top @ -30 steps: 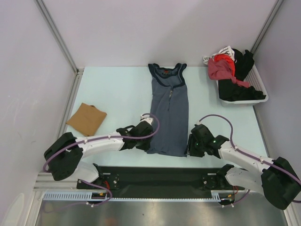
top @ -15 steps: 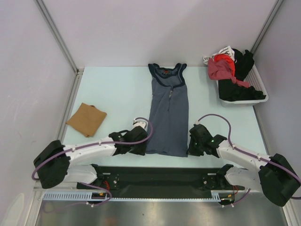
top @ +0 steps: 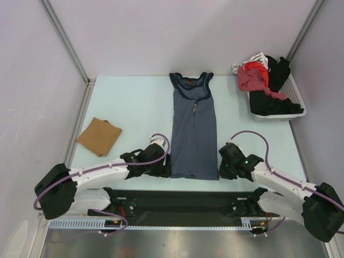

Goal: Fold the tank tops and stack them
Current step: Fold the tank top

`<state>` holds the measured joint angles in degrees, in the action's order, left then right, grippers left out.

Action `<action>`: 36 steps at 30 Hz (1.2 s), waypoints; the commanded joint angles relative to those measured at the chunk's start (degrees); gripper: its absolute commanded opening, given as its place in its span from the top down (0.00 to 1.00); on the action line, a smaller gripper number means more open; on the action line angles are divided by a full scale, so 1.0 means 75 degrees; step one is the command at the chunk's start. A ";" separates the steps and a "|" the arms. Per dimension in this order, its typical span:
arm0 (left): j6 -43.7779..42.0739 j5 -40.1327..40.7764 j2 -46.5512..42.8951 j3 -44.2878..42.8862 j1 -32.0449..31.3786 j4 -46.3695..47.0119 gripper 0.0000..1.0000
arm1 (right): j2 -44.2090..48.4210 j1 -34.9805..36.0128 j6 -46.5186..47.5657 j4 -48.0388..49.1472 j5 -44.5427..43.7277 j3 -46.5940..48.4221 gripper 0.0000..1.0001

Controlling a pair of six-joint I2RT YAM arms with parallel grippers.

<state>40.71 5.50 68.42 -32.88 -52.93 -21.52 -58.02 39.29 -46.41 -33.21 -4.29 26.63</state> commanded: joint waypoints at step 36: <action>0.1215 -0.0440 -0.0006 0.1021 -0.0290 0.0971 0.88 | 0.0457 0.0094 -0.0315 -0.1396 -0.0377 0.0984 1.00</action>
<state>49.58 1.37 70.13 -26.15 -53.58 -9.76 -56.34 39.66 -47.86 -40.75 -6.35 32.51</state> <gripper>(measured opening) 0.101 0.009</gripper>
